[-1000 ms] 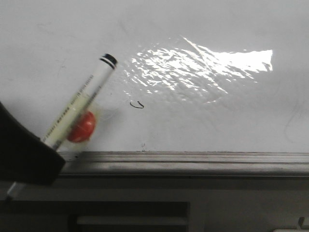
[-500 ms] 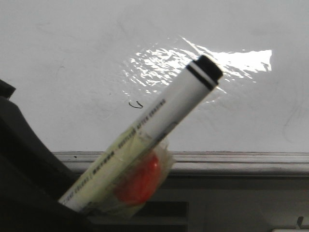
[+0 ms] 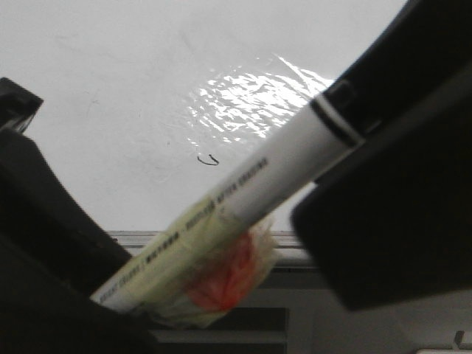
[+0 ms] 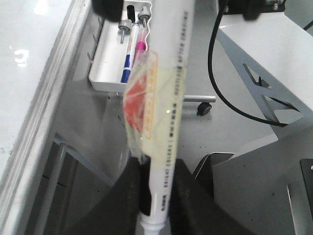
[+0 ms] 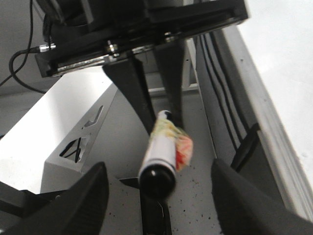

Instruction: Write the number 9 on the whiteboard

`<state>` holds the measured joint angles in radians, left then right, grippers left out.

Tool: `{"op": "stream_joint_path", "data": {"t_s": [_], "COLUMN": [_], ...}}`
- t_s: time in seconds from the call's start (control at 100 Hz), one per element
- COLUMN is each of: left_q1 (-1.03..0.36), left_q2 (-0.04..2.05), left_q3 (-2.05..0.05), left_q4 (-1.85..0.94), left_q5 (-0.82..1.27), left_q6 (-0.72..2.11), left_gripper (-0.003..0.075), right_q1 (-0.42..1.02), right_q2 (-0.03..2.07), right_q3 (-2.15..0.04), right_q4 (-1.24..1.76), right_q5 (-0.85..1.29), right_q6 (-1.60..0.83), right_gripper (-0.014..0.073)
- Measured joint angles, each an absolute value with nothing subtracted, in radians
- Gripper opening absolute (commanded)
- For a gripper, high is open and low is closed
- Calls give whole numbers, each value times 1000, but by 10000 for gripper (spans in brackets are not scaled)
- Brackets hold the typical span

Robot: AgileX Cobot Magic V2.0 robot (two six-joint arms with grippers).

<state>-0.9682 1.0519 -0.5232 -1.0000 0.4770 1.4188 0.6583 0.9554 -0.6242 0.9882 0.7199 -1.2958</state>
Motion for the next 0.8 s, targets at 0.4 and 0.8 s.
{"op": "stream_joint_path", "data": {"t_s": [0.4, 0.8], "left_q1": [-968, -968], "left_q2": [1052, 1052], "left_q3": [-553, -553], "left_q4": [-1005, -1021], "left_q5": [479, 485], "left_q6": [1424, 1399], "left_gripper": [-20, -20], "right_q1": [768, 768], "right_q2": [1080, 1080], "right_q3": [-640, -642], "right_q4": [1182, 1187], "right_q5": [590, 546], "right_q6": [-1392, -1399], "right_gripper": [372, -61]}}
